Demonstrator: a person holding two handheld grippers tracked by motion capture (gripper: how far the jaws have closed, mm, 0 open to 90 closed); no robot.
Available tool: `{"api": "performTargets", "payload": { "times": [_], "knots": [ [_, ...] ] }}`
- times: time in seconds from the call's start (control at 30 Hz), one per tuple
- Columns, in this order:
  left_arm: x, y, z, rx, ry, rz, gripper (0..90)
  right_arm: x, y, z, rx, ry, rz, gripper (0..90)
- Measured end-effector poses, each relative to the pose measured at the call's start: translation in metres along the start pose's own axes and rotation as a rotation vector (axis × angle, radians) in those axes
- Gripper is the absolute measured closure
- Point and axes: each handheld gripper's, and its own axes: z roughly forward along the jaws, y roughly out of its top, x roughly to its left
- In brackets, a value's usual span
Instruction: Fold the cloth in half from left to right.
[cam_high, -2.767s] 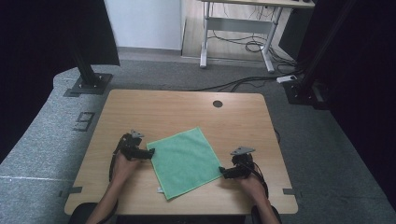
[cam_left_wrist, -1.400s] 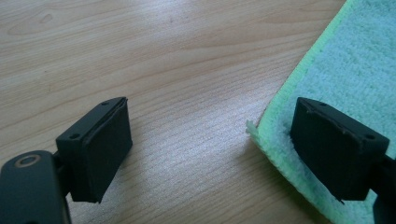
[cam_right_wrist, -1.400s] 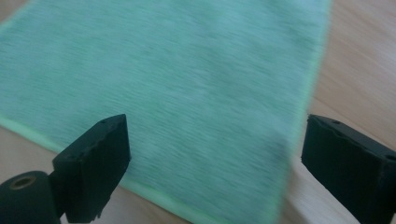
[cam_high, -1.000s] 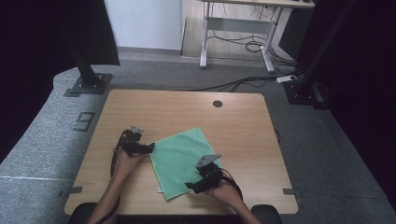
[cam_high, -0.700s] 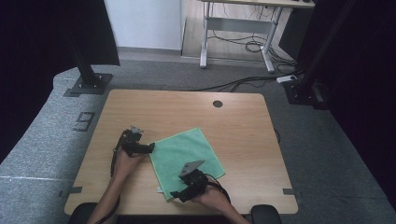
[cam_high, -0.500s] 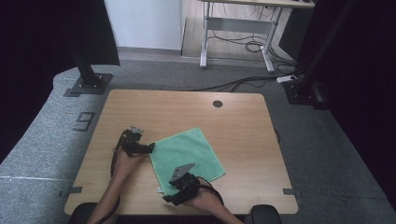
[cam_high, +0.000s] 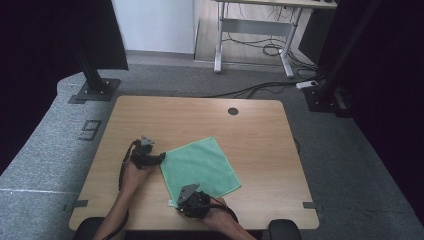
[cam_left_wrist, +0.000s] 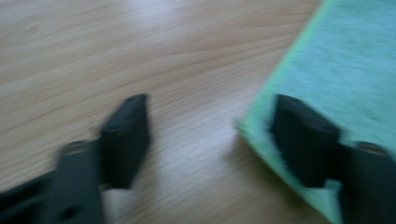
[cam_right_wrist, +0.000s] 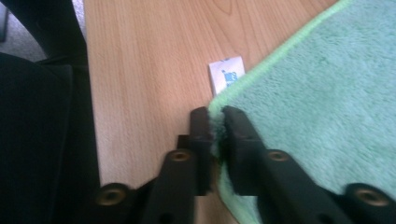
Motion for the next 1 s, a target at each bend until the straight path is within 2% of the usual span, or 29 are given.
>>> {"api": "performTargets", "payload": {
  "times": [0.13,0.2,0.27,0.37,0.57,0.83,1.0],
  "knots": [
    [-0.006,0.001,0.000,-0.004,-0.042,0.019,69.3,-0.003,-0.001,-0.003,-0.021,0.013,0.027,85.4],
    [-0.005,0.002,0.000,-0.001,-0.070,0.010,78.8,-0.004,0.000,-0.006,-0.043,0.020,0.029,85.5],
    [-0.003,0.002,0.000,0.001,-0.073,-0.004,86.5,-0.004,0.003,-0.010,-0.060,0.025,0.025,85.5],
    [0.000,0.002,-0.002,0.002,-0.081,-0.025,87.6,-0.003,0.006,-0.012,-0.071,0.033,0.019,85.5],
    [-0.001,0.006,-0.007,-0.017,-0.086,-0.030,88.0,-0.002,0.009,-0.014,-0.080,0.043,0.013,85.5],
    [-0.004,0.016,-0.015,-0.054,-0.103,-0.037,88.0,-0.007,0.004,-0.033,-0.110,0.011,0.024,85.3],
    [-0.006,0.031,-0.015,-0.075,-0.125,-0.043,88.0,-0.012,-0.002,-0.040,-0.115,-0.016,0.041,85.4]
  ]
}}
